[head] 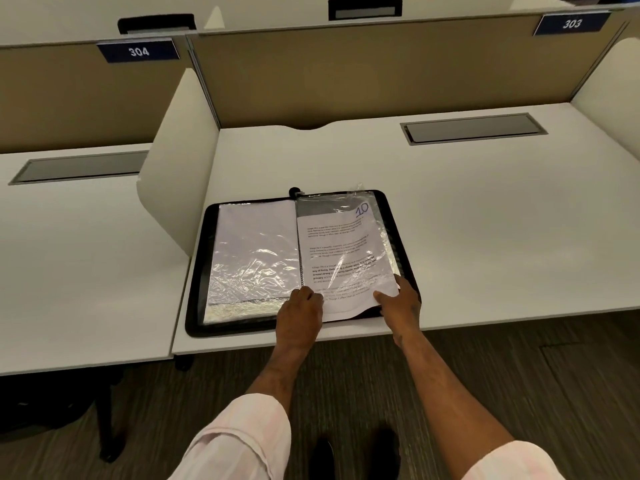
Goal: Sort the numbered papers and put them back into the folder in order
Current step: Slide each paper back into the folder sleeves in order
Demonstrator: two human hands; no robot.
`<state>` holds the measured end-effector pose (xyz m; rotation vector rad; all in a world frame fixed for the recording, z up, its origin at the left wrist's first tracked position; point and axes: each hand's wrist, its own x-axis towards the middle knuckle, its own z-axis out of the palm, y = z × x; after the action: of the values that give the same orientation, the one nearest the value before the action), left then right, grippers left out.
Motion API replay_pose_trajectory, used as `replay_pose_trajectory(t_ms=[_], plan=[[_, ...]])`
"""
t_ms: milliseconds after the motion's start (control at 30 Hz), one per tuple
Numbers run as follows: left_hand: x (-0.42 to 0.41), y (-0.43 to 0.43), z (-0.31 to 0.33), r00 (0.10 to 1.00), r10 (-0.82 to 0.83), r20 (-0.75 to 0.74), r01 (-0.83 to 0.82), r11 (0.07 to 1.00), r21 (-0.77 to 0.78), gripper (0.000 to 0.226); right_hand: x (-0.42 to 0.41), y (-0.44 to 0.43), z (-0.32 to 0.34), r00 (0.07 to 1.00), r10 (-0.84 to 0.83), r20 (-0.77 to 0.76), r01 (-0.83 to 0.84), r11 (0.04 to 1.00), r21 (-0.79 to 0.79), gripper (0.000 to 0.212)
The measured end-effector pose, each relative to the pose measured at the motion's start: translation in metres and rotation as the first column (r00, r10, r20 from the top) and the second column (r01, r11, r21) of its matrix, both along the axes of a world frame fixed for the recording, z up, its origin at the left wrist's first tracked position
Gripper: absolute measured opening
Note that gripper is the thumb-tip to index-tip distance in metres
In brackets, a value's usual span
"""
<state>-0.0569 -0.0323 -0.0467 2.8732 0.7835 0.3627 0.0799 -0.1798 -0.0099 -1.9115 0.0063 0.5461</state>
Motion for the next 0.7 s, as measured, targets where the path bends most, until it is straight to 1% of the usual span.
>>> replay_pose_trajectory(t_ms=[100, 200, 300, 367, 433, 533, 600, 700], plan=[[0.0, 0.001, 0.002, 1.0, -0.013, 0.0, 0.013, 0.999, 0.035, 0.016, 0.004, 0.003, 0.005, 1.0, -0.002, 0.026, 0.003, 0.999, -0.038, 0.046], [0.002, 0.002, 0.013, 0.997, -0.029, 0.078, 0.024, 0.998, 0.063, 0.023, 0.008, 0.006, 0.011, 0.999, -0.019, 0.045, 0.022, 0.997, -0.069, 0.044], [0.008, 0.007, 0.018, 0.991, -0.102, 0.084, 0.09, 0.986, 0.137, 0.033, 0.012, 0.009, 0.013, 0.997, -0.019, 0.069, 0.026, 0.994, -0.105, 0.044], [0.011, 0.01, 0.014, 0.985, -0.157, 0.065, 0.146, 0.978, 0.152, 0.038, 0.014, 0.011, 0.013, 0.996, -0.007, 0.09, 0.019, 0.992, -0.127, 0.044], [0.012, 0.012, 0.01, 0.98, -0.19, 0.055, 0.182, 0.976, 0.123, 0.042, 0.017, 0.012, 0.013, 0.995, 0.007, 0.1, 0.008, 0.989, -0.148, 0.045], [0.016, 0.012, 0.009, 0.982, -0.178, 0.067, 0.176, 0.984, 0.032, 0.045, 0.019, 0.012, 0.013, 0.993, 0.028, 0.115, -0.006, 0.983, -0.184, 0.051], [0.021, 0.012, 0.01, 0.982, -0.182, 0.045, 0.182, 0.983, -0.002, 0.042, 0.02, 0.012, 0.014, 0.993, 0.034, 0.114, -0.012, 0.982, -0.191, 0.054], [0.029, 0.013, 0.01, 0.977, -0.211, 0.03, 0.212, 0.977, -0.022, 0.038, 0.019, 0.01, 0.013, 0.996, 0.03, 0.079, -0.017, 0.987, -0.163, 0.054]])
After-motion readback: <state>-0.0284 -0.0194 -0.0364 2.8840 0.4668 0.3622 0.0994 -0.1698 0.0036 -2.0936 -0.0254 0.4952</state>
